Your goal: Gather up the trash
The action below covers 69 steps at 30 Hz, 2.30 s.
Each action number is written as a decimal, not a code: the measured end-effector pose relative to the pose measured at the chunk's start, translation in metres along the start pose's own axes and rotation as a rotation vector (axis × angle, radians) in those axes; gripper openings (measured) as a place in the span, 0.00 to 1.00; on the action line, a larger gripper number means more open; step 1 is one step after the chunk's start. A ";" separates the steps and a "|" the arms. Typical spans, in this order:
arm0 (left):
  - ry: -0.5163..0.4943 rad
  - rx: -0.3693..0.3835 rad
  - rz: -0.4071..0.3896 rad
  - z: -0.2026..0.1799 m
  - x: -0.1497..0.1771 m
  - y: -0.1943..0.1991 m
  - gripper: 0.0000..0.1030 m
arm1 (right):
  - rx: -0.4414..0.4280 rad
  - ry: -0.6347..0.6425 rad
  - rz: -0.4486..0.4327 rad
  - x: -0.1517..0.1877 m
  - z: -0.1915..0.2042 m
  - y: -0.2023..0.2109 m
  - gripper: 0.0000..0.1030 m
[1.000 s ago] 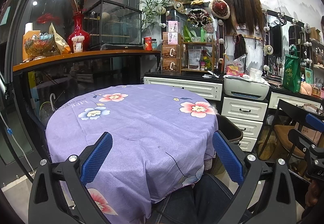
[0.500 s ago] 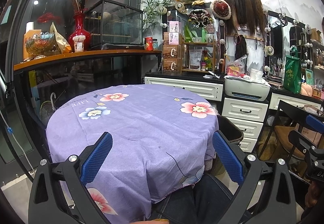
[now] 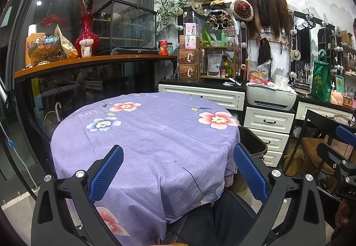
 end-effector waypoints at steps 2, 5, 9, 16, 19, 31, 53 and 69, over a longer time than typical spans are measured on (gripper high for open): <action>0.001 -0.001 -0.002 0.000 0.000 0.000 0.95 | 0.001 0.002 -0.002 -0.001 0.000 0.000 0.94; 0.000 -0.001 0.000 0.000 0.000 0.000 0.95 | 0.000 0.001 -0.001 -0.002 -0.001 -0.001 0.94; -0.001 -0.001 -0.002 0.000 0.000 0.000 0.95 | 0.000 0.002 0.000 -0.002 -0.001 -0.001 0.94; 0.000 0.000 -0.001 0.000 0.000 0.000 0.95 | 0.000 0.002 0.000 -0.001 0.000 0.000 0.94; -0.001 -0.001 0.000 0.000 0.000 0.000 0.95 | 0.000 0.002 0.000 -0.001 0.000 -0.001 0.94; 0.000 0.001 -0.001 -0.001 0.000 0.000 0.95 | -0.001 0.002 0.001 -0.002 0.000 -0.001 0.94; 0.002 0.002 0.002 0.007 -0.002 -0.006 0.95 | -0.004 0.003 0.005 0.000 0.000 -0.001 0.94; 0.001 0.003 0.002 0.006 -0.002 -0.006 0.95 | -0.004 0.003 0.005 -0.001 0.000 -0.002 0.94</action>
Point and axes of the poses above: each gripper's, at about its wrist camera, not at the fingertips, and y roughly against the way its jaws point, z to its left, x to its underside, the point moved 4 cm from there along -y, roughly the way its jaws point, and after that the axes turned 14 degrees about -x, right-handed, at the moved point
